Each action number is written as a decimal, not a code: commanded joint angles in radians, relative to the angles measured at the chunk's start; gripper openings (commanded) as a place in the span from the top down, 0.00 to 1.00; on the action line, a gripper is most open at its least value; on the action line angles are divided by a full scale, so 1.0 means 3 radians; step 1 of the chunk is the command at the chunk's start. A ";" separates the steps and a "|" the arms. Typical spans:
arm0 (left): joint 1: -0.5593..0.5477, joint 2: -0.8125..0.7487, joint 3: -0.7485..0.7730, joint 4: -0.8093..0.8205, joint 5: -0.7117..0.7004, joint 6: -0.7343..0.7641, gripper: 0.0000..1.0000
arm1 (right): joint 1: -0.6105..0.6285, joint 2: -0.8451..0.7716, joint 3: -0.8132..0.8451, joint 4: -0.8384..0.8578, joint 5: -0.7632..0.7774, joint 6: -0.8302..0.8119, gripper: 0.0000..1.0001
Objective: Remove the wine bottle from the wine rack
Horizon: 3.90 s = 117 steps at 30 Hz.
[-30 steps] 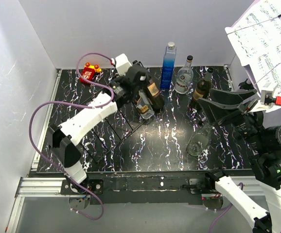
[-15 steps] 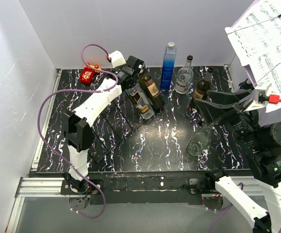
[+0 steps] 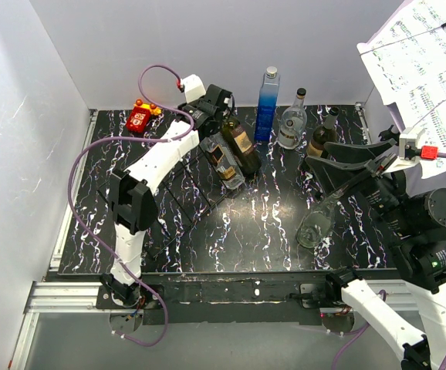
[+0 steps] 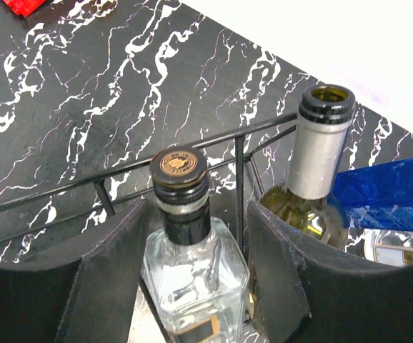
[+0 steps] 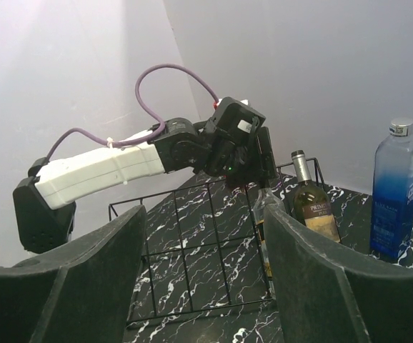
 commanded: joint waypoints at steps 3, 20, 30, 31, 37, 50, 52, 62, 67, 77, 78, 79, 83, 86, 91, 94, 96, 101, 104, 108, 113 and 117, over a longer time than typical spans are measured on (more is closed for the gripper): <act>0.0055 0.0102 0.0175 -0.0008 -0.0097 0.0066 0.45 | 0.0008 0.0011 0.0042 0.0148 -0.0029 -0.0027 0.26; 0.0060 0.0240 0.0119 0.0063 -0.0102 0.0081 0.54 | 0.0014 -0.0045 0.0022 0.0163 -0.0003 -0.0027 0.26; 0.0060 0.0251 0.0032 0.0063 -0.0061 0.0009 0.50 | 0.0014 -0.0076 0.0022 0.0158 0.0027 -0.0032 0.26; 0.0060 0.0251 0.0022 0.0063 -0.0066 0.0004 0.52 | 0.0014 -0.0076 0.0022 0.0148 0.0032 -0.0037 0.27; 0.0060 0.0189 0.0012 0.0079 -0.0076 0.0040 0.94 | 0.0008 -0.0101 0.0022 0.0137 0.0048 -0.0047 0.26; -0.0108 -0.0312 -0.0188 0.0702 -0.0475 0.0500 1.00 | 0.0014 -0.0101 -0.0019 0.0183 0.0038 -0.0068 0.27; -0.0144 -0.0383 -0.0213 0.0840 -0.0501 0.0617 1.00 | 0.0008 -0.0101 -0.0024 0.0189 0.0027 -0.0068 0.27; -0.0425 -0.0812 -0.0780 0.2168 -0.0720 0.1680 1.00 | 0.0008 -0.0065 -0.0009 0.0219 -0.0014 -0.0042 0.27; -0.0640 -0.1058 -0.1113 0.2870 -0.0843 0.2289 1.00 | 0.0014 -0.0070 0.0001 0.0235 -0.0029 -0.0037 0.27; -0.0926 -0.1768 -0.1721 0.3019 -0.0446 0.2521 1.00 | 0.0008 -0.0101 0.0006 0.0362 -0.0039 0.0024 0.28; -0.0937 -0.1860 -0.1783 0.2918 -0.0252 0.2419 1.00 | 0.0013 -0.0106 0.0001 0.0383 -0.0024 0.0029 0.28; -0.0937 -0.1922 -0.1844 0.2846 -0.0017 0.2301 1.00 | 0.0014 -0.0111 -0.0009 0.0408 -0.0014 0.0049 0.28; -0.0947 -0.2127 -0.2166 0.2956 0.1052 0.2177 1.00 | 0.0014 -0.0127 -0.0060 0.0577 0.0007 0.0116 0.29; -0.0998 -0.2092 -0.2340 0.3218 0.1370 0.2167 1.00 | 0.0008 -0.0117 -0.0050 0.0649 -0.0024 0.0157 0.29; -0.1156 -0.1836 -0.2402 0.3570 0.1652 0.2377 1.00 | 0.0014 -0.0137 -0.0024 0.0649 -0.0024 0.0142 0.30; -0.1243 -0.1678 -0.2382 0.3750 0.1774 0.2468 1.00 | 0.0008 -0.0173 -0.0060 0.0644 0.0007 0.0111 0.30; -0.1325 -0.1540 -0.2326 0.3842 0.1800 0.2555 1.00 | 0.0008 -0.0193 -0.0085 0.0639 0.0012 0.0101 0.30; -0.1463 -0.1258 -0.2070 0.3852 0.1867 0.2597 1.00 | 0.0008 -0.0219 -0.0131 0.0633 0.0022 0.0070 0.30; -0.1519 -0.1105 -0.2013 0.3939 0.1887 0.2546 1.00 | 0.0008 -0.0224 -0.0132 0.0633 0.0033 0.0055 0.30; -0.1581 -0.0946 -0.1912 0.3965 0.1897 0.2500 1.00 | 0.0008 -0.0254 -0.0152 0.0654 0.0073 0.0034 0.30; -0.1627 -0.0808 -0.1804 0.3950 0.1872 0.2479 1.00 | 0.0008 -0.0265 -0.0162 0.0628 0.0099 -0.0012 0.30; -0.1637 -0.0752 -0.1722 0.3893 0.1857 0.2444 1.00 | 0.0008 -0.0265 -0.0157 0.0628 0.0104 -0.0017 0.30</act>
